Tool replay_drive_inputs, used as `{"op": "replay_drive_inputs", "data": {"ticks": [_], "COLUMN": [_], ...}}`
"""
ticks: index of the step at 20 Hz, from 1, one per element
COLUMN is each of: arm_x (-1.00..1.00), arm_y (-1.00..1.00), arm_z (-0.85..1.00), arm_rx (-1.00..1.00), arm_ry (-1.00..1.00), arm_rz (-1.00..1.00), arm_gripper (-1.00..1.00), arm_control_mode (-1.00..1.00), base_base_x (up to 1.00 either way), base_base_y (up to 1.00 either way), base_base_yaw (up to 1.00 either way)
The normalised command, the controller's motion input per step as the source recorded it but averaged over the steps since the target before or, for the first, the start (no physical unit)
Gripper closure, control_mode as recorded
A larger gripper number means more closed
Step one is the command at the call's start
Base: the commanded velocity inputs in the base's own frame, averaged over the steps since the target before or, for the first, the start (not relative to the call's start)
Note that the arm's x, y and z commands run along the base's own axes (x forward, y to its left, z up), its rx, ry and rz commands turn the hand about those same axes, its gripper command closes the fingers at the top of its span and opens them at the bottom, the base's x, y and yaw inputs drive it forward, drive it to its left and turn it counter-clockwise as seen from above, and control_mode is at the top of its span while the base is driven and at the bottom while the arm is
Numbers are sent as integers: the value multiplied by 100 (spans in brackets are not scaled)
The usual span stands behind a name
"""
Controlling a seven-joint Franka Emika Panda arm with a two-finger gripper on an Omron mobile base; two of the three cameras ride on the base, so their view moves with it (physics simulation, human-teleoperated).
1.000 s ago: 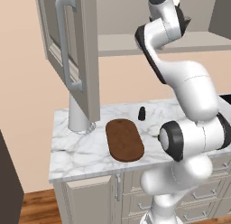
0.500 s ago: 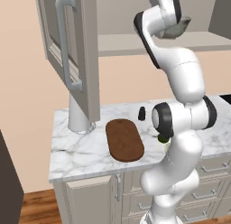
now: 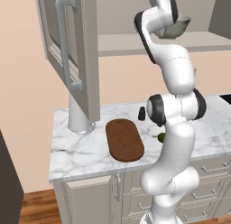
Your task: Open the cabinet. Place the bowl and condiment on the counter. Then place the lime and garlic on the cutting board.
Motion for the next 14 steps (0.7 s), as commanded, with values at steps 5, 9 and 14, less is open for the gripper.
{"op": "replay_drive_inputs", "data": {"ticks": [5,9,14], "arm_x": [5,20,7], "arm_y": [-41,-27,-19], "arm_z": [-33,-37,-30], "arm_rx": [0,-3,-1], "arm_ry": [0,3,1], "arm_rz": [3,5,7], "arm_gripper": [-100,-100,-100], "arm_control_mode": [-100,-100,-100], "base_base_x": [0,0,0], "base_base_y": [0,0,0], "base_base_yaw": [0,0,0]}}
